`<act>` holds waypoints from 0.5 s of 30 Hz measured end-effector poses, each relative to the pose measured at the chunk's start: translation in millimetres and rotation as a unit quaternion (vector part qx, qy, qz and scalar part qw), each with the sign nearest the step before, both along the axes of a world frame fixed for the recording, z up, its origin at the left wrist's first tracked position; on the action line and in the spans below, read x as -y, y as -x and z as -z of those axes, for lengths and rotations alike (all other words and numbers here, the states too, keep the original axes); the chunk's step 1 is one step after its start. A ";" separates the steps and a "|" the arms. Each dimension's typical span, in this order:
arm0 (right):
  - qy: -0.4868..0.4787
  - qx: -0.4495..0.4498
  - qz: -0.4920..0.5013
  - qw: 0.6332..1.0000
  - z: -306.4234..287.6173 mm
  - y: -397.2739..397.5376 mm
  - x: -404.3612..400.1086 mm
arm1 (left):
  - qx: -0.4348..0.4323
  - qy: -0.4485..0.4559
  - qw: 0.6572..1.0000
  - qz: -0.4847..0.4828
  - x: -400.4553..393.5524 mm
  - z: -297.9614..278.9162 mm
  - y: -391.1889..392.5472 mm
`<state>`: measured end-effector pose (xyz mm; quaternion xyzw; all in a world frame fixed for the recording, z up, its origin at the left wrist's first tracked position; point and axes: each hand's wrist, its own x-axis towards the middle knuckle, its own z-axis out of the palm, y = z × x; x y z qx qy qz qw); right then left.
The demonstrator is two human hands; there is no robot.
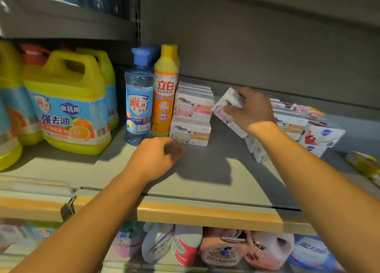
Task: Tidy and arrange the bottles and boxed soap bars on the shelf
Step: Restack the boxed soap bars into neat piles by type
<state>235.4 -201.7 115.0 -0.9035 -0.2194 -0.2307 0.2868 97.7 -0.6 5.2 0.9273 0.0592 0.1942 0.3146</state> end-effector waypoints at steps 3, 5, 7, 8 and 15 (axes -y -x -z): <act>0.033 -0.029 -0.068 0.997 4.2 36.4 2.7 | 0.072 0.069 0.995 -0.013 1.3 -5.8 6.3; 0.043 -0.047 -0.127 0.990 13.5 55.2 -0.4 | 0.118 0.119 0.986 -0.007 2.5 -7.8 10.9; 0.055 -0.058 -0.172 0.982 22.9 66.9 -8.1 | 0.140 0.161 0.977 0.023 4.1 -9.4 14.6; 0.053 -0.071 -0.195 0.977 26.5 70.5 -13.1 | 0.141 0.182 0.972 0.041 4.5 -11.1 15.4; -0.033 -0.107 -0.265 0.958 47.9 70.6 -25.7 | 0.104 0.302 0.941 0.108 2.4 -13.8 14.4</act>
